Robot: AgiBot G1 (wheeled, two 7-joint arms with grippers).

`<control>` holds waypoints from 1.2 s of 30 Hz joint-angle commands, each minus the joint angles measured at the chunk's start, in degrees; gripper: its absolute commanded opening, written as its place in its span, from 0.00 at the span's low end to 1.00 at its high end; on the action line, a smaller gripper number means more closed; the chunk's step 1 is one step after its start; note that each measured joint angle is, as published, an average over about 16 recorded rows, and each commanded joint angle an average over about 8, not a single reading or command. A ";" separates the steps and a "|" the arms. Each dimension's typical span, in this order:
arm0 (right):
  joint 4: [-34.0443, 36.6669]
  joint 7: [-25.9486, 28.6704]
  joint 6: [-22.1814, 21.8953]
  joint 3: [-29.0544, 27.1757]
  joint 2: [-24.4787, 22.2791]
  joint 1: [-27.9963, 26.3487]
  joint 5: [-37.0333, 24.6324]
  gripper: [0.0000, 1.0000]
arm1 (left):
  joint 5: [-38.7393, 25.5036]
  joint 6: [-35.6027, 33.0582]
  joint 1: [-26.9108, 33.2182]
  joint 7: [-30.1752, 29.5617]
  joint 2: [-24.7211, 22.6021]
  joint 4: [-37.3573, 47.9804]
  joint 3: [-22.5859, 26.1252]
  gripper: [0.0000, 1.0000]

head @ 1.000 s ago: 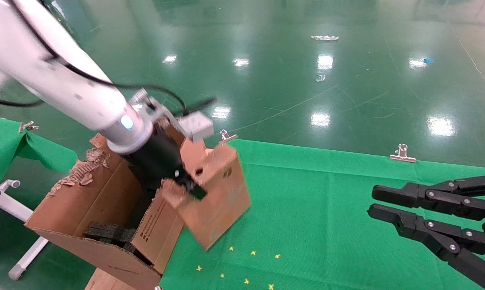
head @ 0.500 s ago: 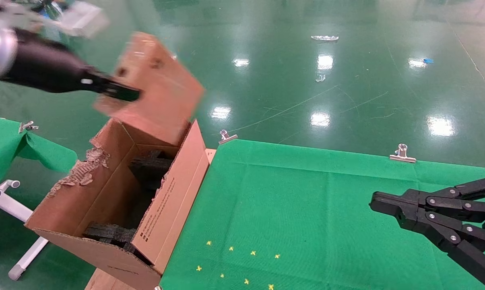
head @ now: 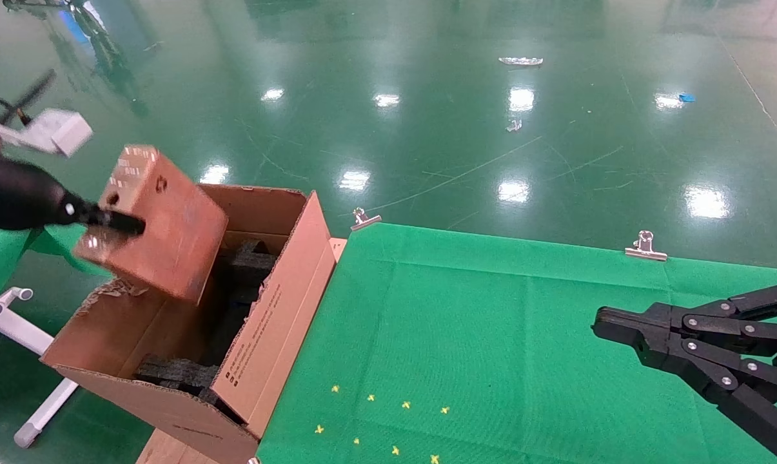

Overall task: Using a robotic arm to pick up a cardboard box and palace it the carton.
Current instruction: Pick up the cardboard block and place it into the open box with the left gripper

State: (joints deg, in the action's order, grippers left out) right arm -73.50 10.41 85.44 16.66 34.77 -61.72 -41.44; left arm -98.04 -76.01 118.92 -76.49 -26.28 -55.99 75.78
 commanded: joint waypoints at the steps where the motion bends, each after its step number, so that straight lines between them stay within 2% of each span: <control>1: 0.00 0.00 0.00 0.01 0.00 0.00 0.00 1.00 | -0.61 0.36 -1.12 -0.58 -0.21 0.98 0.66 0.00; 10: 0.00 -0.02 -0.02 0.04 -0.02 -0.01 0.03 1.00 | -3.97 4.17 -6.90 -2.09 -2.76 6.85 3.67 0.00; 20: 0.00 -0.04 -0.03 0.07 -0.03 -0.02 0.05 1.00 | -1.81 10.32 -14.85 -0.84 -5.94 15.24 4.79 0.00; 35: 0.00 -0.06 -0.05 0.13 -0.05 -0.03 0.09 1.00 | 1.37 17.60 -22.02 7.39 -18.58 33.53 4.49 0.00; 36: 0.00 -0.06 -0.06 0.13 -0.05 -0.03 0.09 1.00 | 1.60 17.93 -22.35 8.07 -19.37 34.80 4.39 0.04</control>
State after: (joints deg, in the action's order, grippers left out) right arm -73.50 10.35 85.38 16.79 34.72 -61.75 -41.35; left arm -96.63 -58.34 96.94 -68.54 -45.31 -21.28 80.22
